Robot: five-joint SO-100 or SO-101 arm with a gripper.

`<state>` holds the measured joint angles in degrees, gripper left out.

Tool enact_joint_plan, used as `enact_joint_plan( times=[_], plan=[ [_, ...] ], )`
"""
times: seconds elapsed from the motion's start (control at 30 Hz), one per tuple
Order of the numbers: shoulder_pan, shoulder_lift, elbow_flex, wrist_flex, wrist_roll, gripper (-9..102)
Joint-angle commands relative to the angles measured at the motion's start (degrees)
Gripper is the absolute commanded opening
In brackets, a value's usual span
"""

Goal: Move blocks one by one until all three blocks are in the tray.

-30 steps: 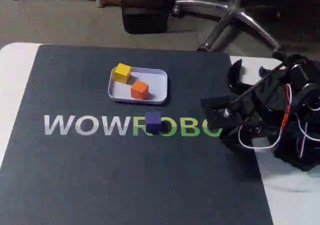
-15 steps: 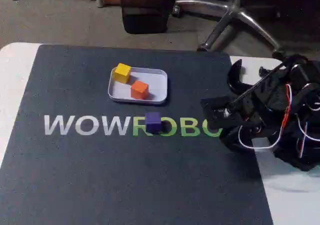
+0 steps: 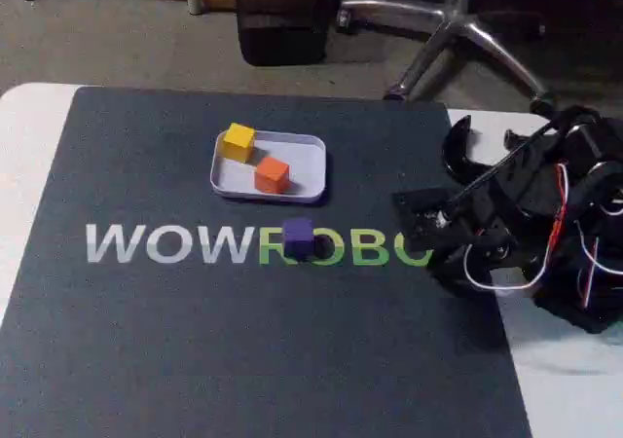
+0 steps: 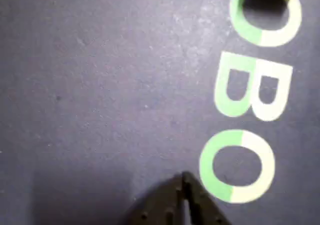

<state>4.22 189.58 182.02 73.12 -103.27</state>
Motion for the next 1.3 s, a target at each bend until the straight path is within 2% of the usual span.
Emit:
enact_joint_plan(
  times=[0.0, 0.87, 1.0, 1.17, 1.27],
  plan=[
    [0.3, 0.0, -0.4, 0.4, 0.2, -5],
    [-0.4, 0.0, -0.4, 0.4, -0.4, -5],
    [-4.2, 0.0, -0.4, -0.3, -5.6, -4],
    [0.2, 0.0, -0.4, -4.8, -19.6, -3],
    [0.9, 0.0, -0.4, -10.6, -18.9, -4]
  ],
)
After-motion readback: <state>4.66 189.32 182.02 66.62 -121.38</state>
